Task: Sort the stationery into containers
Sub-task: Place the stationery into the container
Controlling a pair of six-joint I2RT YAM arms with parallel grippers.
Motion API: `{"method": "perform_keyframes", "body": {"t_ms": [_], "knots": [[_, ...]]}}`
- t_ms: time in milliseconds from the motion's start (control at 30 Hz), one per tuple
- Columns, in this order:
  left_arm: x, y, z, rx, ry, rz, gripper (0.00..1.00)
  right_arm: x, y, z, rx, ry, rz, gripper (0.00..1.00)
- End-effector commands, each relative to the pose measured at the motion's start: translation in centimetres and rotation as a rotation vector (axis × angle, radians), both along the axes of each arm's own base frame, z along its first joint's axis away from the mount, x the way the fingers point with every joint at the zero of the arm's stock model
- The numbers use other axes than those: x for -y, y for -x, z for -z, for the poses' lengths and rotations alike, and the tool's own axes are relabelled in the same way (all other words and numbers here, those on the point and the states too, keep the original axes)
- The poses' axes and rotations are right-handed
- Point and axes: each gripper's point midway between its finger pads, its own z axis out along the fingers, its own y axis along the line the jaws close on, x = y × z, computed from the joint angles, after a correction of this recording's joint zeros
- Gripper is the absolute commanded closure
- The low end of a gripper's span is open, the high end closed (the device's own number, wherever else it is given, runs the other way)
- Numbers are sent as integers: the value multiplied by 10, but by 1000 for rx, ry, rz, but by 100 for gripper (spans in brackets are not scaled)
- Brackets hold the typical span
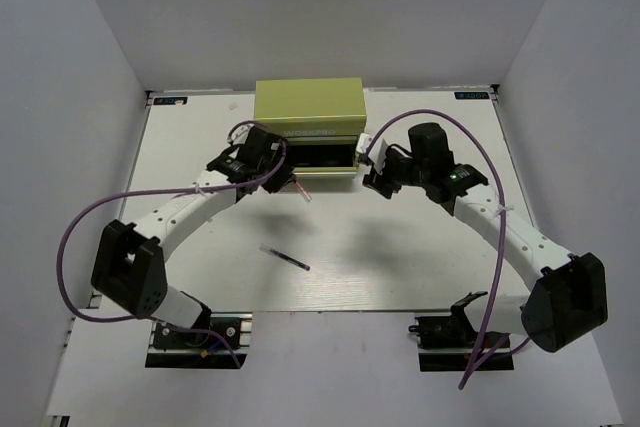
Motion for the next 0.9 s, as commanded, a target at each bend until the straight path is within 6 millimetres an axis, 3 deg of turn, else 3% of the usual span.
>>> {"method": "perform_keyframes", "body": {"t_ms": [0, 133, 300, 533, 600, 633, 733, 767, 833, 867], "knots": [[34, -28, -19, 28, 145, -20, 100, 4, -5, -16, 34, -57, 34, 40], [45, -47, -13, -14, 227, -133, 100, 10, -8, -22, 59, -73, 66, 40], [51, -75, -24, 17, 344, -288, 100, 17, -6, -21, 69, -74, 85, 39], [54, -93, -16, 13, 461, -430, 100, 23, 0, -14, 50, -81, 95, 36], [56, -97, -3, -14, 446, -444, 100, 23, 1, -15, 53, -79, 87, 23], [57, -98, 1, -27, 433, -448, 100, 23, 1, -14, 48, -78, 84, 10], [60, -103, 5, -53, 407, -455, 77, 22, 6, -13, 39, -78, 65, 10], [60, -103, 9, -60, 400, -456, 60, 22, 5, -12, 35, -82, 68, 10], [61, -102, 9, -66, 405, -451, 40, 22, 9, -10, 17, -84, 56, 10], [60, -100, 13, -72, 398, -452, 36, 22, 10, -9, 13, -85, 54, 10]]}}
